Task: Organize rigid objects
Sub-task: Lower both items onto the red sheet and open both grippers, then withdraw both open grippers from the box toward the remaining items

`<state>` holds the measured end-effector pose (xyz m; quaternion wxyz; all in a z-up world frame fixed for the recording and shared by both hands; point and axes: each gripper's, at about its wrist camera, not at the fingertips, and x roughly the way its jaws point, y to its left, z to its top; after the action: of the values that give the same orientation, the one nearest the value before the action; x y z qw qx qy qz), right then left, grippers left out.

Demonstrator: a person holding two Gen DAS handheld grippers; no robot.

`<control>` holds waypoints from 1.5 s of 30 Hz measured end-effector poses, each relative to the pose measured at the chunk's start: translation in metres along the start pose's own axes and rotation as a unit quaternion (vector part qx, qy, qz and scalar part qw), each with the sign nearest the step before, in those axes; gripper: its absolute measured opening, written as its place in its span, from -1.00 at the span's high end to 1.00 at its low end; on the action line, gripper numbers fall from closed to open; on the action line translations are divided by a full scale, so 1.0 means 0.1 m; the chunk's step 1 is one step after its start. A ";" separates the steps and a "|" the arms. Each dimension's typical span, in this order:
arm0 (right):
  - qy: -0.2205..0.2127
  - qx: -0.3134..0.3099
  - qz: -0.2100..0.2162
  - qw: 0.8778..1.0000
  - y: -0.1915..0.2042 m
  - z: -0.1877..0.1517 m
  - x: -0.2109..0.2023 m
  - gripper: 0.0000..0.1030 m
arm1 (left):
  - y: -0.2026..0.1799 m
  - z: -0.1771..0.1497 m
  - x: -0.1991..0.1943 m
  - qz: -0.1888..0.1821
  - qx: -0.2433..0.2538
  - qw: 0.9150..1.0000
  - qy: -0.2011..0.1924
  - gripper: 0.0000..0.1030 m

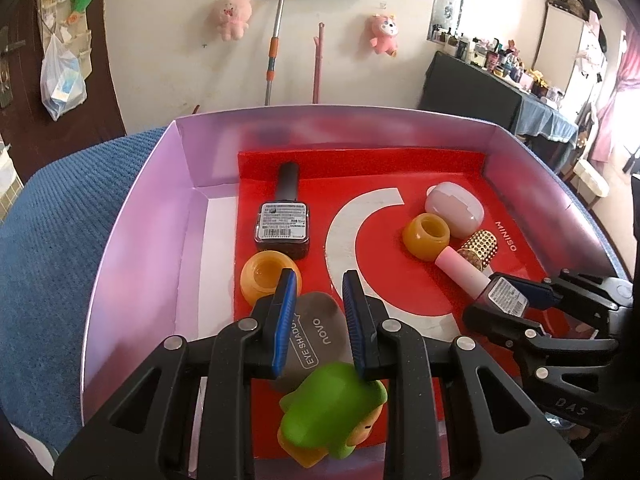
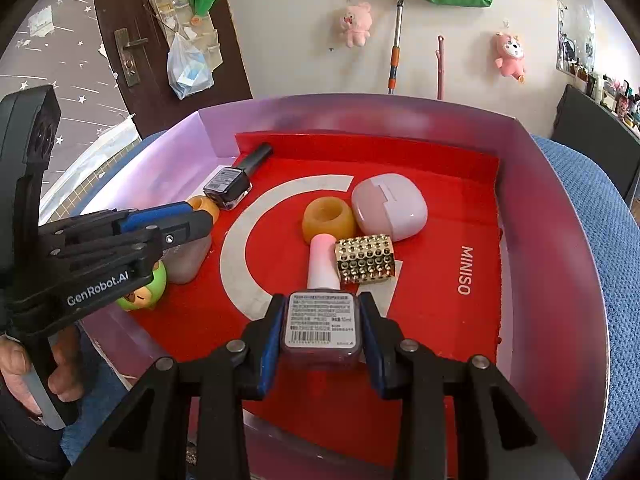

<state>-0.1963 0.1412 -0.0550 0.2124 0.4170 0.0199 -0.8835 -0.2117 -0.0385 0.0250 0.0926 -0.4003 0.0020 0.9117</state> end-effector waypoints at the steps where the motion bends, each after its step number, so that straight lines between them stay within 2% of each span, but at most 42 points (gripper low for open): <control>1: 0.000 0.001 0.000 1.000 0.00 0.00 0.00 0.25 | -0.01 0.00 0.00 0.003 0.003 1.000 -0.001 0.56; 20: -0.002 0.005 0.004 1.000 -0.02 0.01 -0.01 0.24 | 0.02 0.00 -0.02 0.009 -0.006 1.000 -0.003 0.54; 22: -0.004 0.006 0.006 1.000 -0.02 0.01 -0.01 0.21 | 0.02 0.00 -0.03 0.008 -0.008 1.000 -0.002 0.53; 25: -0.009 0.009 0.007 1.000 -0.02 0.00 -0.05 0.03 | 0.02 0.00 -0.04 0.008 -0.009 1.000 -0.003 0.50; 26: -0.010 0.009 0.006 1.000 -0.03 0.00 -0.06 0.02 | 0.02 0.00 -0.05 0.008 -0.009 1.000 -0.005 0.47; 27: -0.011 0.010 0.006 1.000 -0.03 -0.01 -0.07 0.02 | 0.02 -0.01 -0.06 0.009 -0.009 1.000 -0.006 0.34; 28: -0.012 0.011 0.006 1.000 -0.04 -0.01 -0.09 0.02 | 0.02 -0.01 -0.07 0.010 -0.009 1.000 -0.009 -0.02; 29: -0.012 0.012 0.007 1.000 -0.04 -0.02 -0.10 0.02 | 0.02 0.00 -0.10 0.013 -0.010 1.000 -0.013 -0.24; 30: -0.012 0.012 0.008 1.000 -0.03 -0.02 -0.11 0.02 | 0.01 0.00 -0.14 0.011 -0.009 1.000 -0.022 -0.36; 35: -0.024 0.009 0.008 1.000 -0.01 -0.05 -0.22 -0.12 | -0.04 0.00 -0.26 0.027 0.004 0.999 -0.043 -0.37; 38: -0.031 0.006 0.006 0.999 0.01 -0.06 -0.29 -0.12 | -0.03 -0.02 -0.29 0.018 -0.004 0.999 -0.039 -0.37; 41: -0.039 0.005 0.005 0.999 0.02 -0.08 -0.38 -0.24 | -0.01 -0.04 -0.34 0.010 -0.011 0.999 -0.044 -0.42; 42: -0.041 0.005 0.005 0.999 0.03 -0.08 -0.41 -0.28 | -0.01 -0.05 -0.37 0.008 -0.012 0.999 -0.046 -0.46; 45: -0.049 0.006 0.007 0.999 0.04 -0.11 -0.50 -0.31 | -0.03 -0.07 -0.47 0.017 -0.012 0.998 -0.057 -0.83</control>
<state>-0.1586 0.1577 -0.0246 0.2171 0.3745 0.0010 -0.9015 -0.1751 -0.0439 0.0549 0.0724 -0.3487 -0.0077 0.9344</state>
